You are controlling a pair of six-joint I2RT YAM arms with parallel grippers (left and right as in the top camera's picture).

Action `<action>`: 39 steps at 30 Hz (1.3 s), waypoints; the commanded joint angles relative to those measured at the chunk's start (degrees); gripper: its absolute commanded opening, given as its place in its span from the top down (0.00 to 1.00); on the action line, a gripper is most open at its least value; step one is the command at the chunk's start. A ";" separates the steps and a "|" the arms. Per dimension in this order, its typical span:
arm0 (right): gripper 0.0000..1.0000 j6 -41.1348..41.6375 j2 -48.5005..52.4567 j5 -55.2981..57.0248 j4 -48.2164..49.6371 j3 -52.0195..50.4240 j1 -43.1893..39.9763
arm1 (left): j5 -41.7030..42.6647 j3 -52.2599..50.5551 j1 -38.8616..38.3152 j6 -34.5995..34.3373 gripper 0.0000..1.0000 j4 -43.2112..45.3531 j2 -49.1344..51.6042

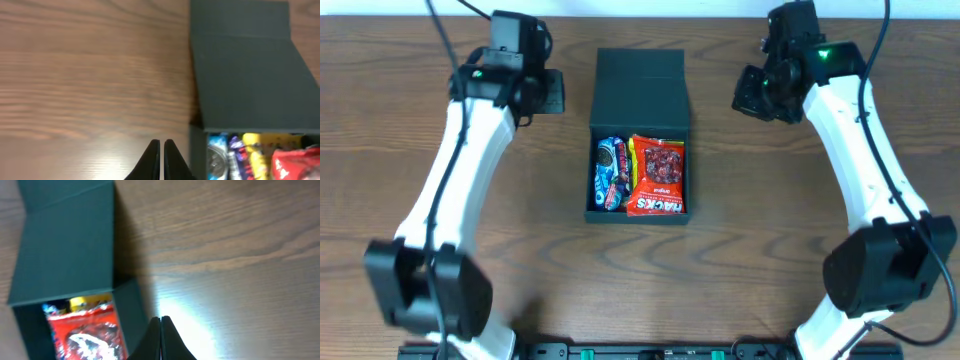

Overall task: Pack container
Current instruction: 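Raise both grippers to the back edge of the upright lid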

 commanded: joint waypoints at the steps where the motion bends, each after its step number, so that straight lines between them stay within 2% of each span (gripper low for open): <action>1: 0.98 -3.23 2.60 -6.47 3.48 -4.83 -1.64 | 9.20 0.42 2.16 -5.03 0.94 2.12 4.33; 7: 0.98 -4.74 6.91 -16.09 11.52 -10.45 -2.49 | 20.63 0.42 8.17 -13.60 0.94 5.40 12.41; 10: 0.98 -4.72 10.45 -18.73 14.73 -10.78 -2.49 | 23.04 0.42 10.10 -18.34 0.94 6.12 16.76; 14: 0.98 -4.50 14.38 -22.05 17.07 -10.78 -2.58 | 28.94 0.42 10.36 -19.67 0.94 8.11 21.03; 20: 0.98 -4.50 19.02 -30.03 23.04 -10.78 -2.62 | 33.88 0.44 9.51 -25.07 0.94 14.82 24.96; 24: 0.98 -3.19 20.44 -31.52 26.12 -10.75 -2.62 | 34.45 0.44 9.07 -29.77 0.94 19.67 25.29; 29: 0.98 -2.16 21.49 -33.79 29.94 -10.75 -2.49 | 34.71 0.44 8.15 -32.02 0.94 20.63 26.40; 34: 0.99 -0.83 23.06 -35.32 31.58 -10.75 -2.49 | 40.17 0.48 7.82 -35.08 0.95 23.85 29.73; 39: 0.99 -0.87 23.26 -36.63 33.46 -10.75 -2.49 | 40.79 0.50 6.78 -36.15 0.94 24.98 30.69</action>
